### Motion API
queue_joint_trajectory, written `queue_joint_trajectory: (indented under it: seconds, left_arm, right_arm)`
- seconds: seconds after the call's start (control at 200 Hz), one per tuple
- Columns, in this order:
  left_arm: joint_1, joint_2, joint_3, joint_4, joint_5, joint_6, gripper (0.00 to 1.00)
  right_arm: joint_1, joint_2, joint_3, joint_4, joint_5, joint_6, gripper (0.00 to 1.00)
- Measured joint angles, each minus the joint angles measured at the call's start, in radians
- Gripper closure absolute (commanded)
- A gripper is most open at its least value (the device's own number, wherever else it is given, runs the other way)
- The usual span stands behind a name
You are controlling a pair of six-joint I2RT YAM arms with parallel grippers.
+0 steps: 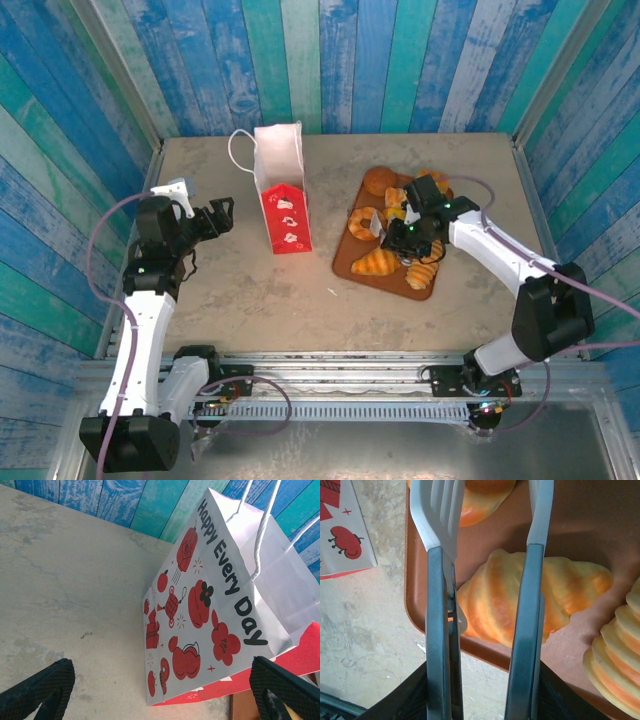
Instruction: Place the fake bread into the paper bag
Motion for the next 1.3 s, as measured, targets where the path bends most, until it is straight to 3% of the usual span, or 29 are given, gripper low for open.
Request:
queue_joint_trajectory:
  seconds: [0.26,0.666,1.007,1.297]
  left_arm:
    - [0.0,0.0,0.0,-0.006,-0.006,0.002,0.06]
    - [0.0,0.005,0.043,-0.03,-0.032,0.006,0.06]
    - [0.0,0.018,0.174,-0.036,-0.039,-0.042,0.06]
    - [0.0,0.149,0.343,-0.017,0.105,-0.108,0.02]
  right_arm:
    - [0.0,0.029,-0.02,0.053,-0.004,0.015,0.59]
    - [0.0,0.009,-0.036,0.055,0.006,0.018,0.99]
    - [0.0,-0.185,-0.034,0.043,0.065,0.0,1.0]
    - [0.012,-0.32,0.059,0.006,0.128,-0.039,0.99]
